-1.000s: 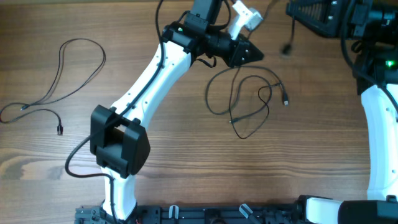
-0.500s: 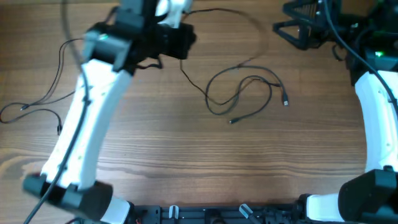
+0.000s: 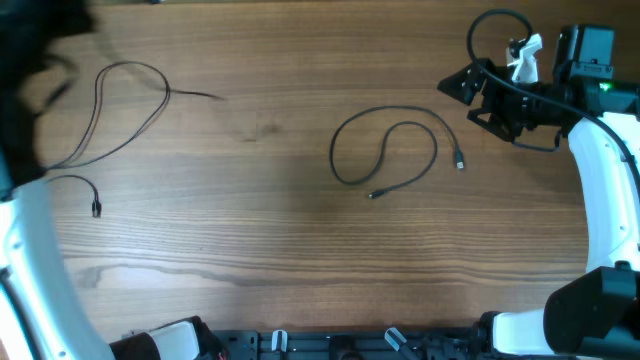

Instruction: Untangle cables

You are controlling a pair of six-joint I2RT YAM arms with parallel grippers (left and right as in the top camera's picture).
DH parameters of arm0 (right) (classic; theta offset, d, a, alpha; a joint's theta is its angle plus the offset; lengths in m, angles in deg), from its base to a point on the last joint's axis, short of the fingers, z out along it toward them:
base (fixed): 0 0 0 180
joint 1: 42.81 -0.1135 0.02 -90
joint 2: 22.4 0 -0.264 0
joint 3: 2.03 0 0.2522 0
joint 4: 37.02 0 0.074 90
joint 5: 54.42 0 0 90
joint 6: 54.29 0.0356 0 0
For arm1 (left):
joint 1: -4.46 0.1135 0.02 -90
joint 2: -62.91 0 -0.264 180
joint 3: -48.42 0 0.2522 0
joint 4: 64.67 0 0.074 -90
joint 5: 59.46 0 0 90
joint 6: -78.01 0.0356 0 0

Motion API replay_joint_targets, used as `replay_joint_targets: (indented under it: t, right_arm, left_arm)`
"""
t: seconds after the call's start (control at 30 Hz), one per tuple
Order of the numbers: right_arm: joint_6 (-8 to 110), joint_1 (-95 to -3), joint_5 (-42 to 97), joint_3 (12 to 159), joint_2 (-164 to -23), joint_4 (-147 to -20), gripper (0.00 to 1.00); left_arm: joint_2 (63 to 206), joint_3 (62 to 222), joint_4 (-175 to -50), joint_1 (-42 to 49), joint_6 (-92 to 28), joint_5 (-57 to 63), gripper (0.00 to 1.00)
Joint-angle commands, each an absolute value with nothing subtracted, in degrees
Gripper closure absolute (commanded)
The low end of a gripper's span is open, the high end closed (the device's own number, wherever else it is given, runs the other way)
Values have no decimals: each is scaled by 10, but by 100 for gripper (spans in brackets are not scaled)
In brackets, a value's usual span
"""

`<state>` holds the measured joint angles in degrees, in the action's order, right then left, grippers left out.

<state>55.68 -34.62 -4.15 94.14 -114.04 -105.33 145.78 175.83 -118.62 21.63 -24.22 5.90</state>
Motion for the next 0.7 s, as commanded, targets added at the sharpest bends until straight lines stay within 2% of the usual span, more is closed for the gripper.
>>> replay_joint_targets:
  t: [0.0, 0.07, 0.13, 0.17, 0.2, 0.23, 0.43, 0.6, 0.67]
  right_arm:
    - [522, -346, -2, 944, -1142, -1061, 0]
    - [522, -346, -2, 944, -1142, -1068, 0]
    - [511, -346, -2, 944, -1142, -1079, 0]
    - [505, -346, -2, 944, -1142, -1083, 0]
    - [496, -346, -2, 944, -1142, -1088, 0]
    - [487, -346, -2, 944, -1142, -1094, 0]
    - [462, -346, 1, 944, -1142, -1100, 0]
    - [462, -346, 37, 944, -1142, -1114, 0]
    - [463, -345, 51, 944, -1142, -1114, 0]
  left_arm:
    - [1475, 1768, -1200, 284, -261, 44, 96]
    - [1504, 1768, -1212, 291, -261, 56, 96]
    - [1548, 1768, -1225, 291, -262, 125, 96]
    - [1566, 1768, -1229, 291, -262, 146, 65]
    - [1580, 1768, -1229, 291, -262, 152, 41]
    - [1603, 1768, -1234, 291, -265, 147, 0]
    - [1646, 1768, -1324, 262, -258, 100, 0]
    - [1648, 1763, -1403, 180, -231, 136, 0]
    - [1649, 1741, -1424, 119, -178, 135, 0]
